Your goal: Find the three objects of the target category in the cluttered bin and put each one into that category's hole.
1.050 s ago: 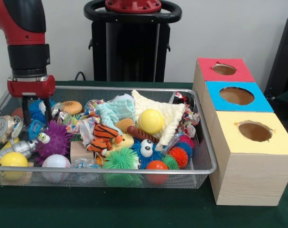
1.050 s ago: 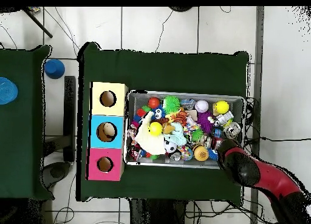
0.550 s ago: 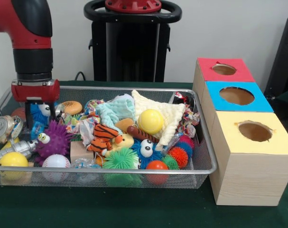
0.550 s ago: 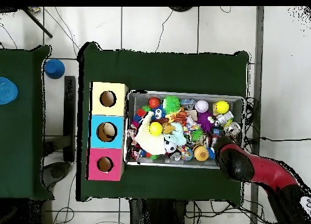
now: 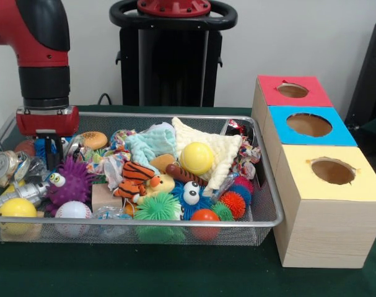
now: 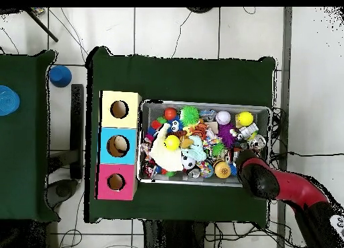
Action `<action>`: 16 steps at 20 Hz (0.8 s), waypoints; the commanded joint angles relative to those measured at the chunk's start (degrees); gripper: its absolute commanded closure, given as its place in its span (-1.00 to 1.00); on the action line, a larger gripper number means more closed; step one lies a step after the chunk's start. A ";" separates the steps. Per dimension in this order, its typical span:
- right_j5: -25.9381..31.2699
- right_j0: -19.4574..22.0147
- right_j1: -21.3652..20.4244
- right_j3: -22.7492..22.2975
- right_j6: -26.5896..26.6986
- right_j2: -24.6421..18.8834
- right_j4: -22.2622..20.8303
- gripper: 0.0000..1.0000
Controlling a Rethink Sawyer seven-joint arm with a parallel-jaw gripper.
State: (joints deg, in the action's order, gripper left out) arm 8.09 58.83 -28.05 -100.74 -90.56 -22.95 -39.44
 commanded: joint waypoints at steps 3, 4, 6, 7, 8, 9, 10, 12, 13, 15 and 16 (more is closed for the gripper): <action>5.15 0.09 0.78 2.66 2.87 -1.39 -3.12 1.00; 5.15 0.07 0.68 2.48 2.87 -1.50 -3.10 1.00; 6.10 -0.26 0.50 2.63 3.06 -1.41 -2.71 1.00; 6.26 -0.50 0.20 2.38 3.00 -1.24 -2.69 1.00; 6.42 -0.73 -0.09 2.14 2.94 -1.07 -2.67 1.00; 7.45 -0.92 -1.59 1.31 2.96 -1.36 -1.90 1.00; 7.94 -0.21 -3.22 -0.39 3.32 -2.29 -1.35 1.00; 9.08 1.35 -7.07 -4.16 4.06 -4.19 -0.09 1.00; 9.72 2.21 -9.30 -6.23 4.44 -5.16 0.62 1.00; 11.90 4.02 -13.24 -9.34 5.53 -7.11 2.40 1.00; 12.60 4.39 -14.37 -10.27 5.71 -7.77 2.92 1.00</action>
State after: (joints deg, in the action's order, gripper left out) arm 10.98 60.66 -33.86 -104.53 -90.56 -25.11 -39.00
